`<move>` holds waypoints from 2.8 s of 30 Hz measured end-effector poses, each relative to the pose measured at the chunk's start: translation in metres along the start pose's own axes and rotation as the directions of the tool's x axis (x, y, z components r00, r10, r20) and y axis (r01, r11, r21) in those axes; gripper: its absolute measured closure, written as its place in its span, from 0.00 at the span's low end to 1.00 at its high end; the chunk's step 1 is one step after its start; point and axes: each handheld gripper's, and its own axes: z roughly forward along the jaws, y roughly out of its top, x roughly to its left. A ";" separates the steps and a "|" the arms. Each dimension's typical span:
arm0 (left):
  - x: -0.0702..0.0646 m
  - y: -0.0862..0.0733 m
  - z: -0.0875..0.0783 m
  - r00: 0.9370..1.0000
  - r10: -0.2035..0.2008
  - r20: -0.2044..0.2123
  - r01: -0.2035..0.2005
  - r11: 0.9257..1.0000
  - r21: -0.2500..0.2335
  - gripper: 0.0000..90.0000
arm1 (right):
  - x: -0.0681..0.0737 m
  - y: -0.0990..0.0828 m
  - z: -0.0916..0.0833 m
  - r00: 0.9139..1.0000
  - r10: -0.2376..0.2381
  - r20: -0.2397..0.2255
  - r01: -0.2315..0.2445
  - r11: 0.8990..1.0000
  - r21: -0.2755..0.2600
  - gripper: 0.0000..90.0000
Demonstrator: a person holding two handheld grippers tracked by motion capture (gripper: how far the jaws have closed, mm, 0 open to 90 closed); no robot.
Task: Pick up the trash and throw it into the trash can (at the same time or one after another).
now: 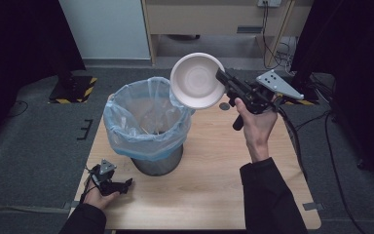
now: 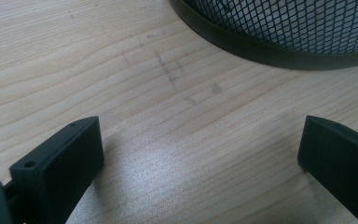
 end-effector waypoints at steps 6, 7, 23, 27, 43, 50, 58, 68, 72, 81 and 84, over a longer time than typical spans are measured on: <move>0.000 0.000 0.000 1.000 0.000 0.000 0.000 1.000 0.000 0.00 | 0.015 -0.005 0.018 1.000 -0.004 -0.030 0.004 1.000 0.021 0.93; 0.000 0.000 0.000 1.000 0.000 0.000 0.000 1.000 0.000 0.00 | 0.017 -0.006 0.021 0.999 -0.008 -0.032 0.009 1.000 0.027 0.93; 0.000 0.000 0.000 1.000 -0.002 0.000 0.002 1.000 -0.001 0.00 | 0.048 -0.027 0.054 0.995 -0.017 -0.095 0.025 0.996 0.086 0.93; 0.000 0.000 0.000 1.000 -0.002 0.000 0.002 1.000 -0.001 0.00 | 0.052 -0.033 0.061 0.995 0.004 -0.103 0.006 0.995 0.097 0.93; 0.000 0.000 0.000 1.000 0.001 0.002 -0.001 1.000 0.001 0.00 | 0.058 -0.065 0.084 0.988 -0.005 -0.153 0.034 0.982 0.186 0.78; 0.000 0.000 0.000 1.000 0.001 0.003 -0.001 1.000 0.000 0.00 | 0.048 -0.056 0.073 0.993 -0.043 -0.108 0.064 0.978 0.200 0.52; 0.000 0.000 0.000 1.000 0.002 0.003 -0.002 1.000 0.000 0.00 | 0.005 -0.060 0.031 0.999 -0.039 0.010 0.036 0.978 0.207 0.33; 0.000 0.000 0.000 1.000 0.001 0.002 -0.001 1.000 -0.001 0.00 | -0.040 -0.110 -0.032 0.998 -0.027 0.064 0.002 0.933 0.361 0.27; 0.000 0.000 0.000 1.000 0.001 0.002 -0.001 1.000 -0.001 0.00 | -0.061 -0.142 -0.061 0.995 0.003 0.103 -0.047 0.901 0.431 0.26; 0.000 0.000 0.000 1.000 0.002 0.002 -0.002 1.000 -0.001 0.00 | -0.097 -0.190 -0.099 0.984 0.000 0.177 -0.105 0.806 0.583 0.22; 0.000 0.000 0.000 1.000 0.001 0.002 -0.001 1.000 -0.001 0.00 | -0.106 -0.199 -0.107 0.981 -0.010 0.192 -0.112 0.779 0.617 0.21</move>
